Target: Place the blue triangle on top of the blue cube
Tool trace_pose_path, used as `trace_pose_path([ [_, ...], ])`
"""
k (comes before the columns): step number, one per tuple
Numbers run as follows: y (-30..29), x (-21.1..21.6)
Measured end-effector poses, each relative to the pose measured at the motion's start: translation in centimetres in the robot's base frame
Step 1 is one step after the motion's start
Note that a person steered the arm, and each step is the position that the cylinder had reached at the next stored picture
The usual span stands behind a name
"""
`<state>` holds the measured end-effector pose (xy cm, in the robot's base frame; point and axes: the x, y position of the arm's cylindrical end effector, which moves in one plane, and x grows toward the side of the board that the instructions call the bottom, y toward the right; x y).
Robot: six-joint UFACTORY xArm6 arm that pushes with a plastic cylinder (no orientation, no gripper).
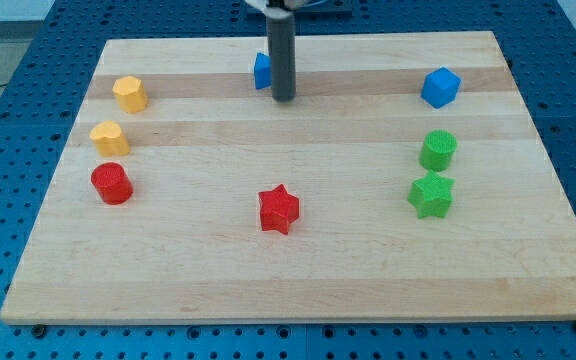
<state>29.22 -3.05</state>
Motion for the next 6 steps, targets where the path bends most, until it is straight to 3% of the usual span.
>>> trace_pose_path([
  [1,0.2,-1.4],
  [3,-8.7,1.7],
  [4,-9.0,-3.3],
  [5,-7.1,-4.3],
  [6,-0.8,-1.7],
])
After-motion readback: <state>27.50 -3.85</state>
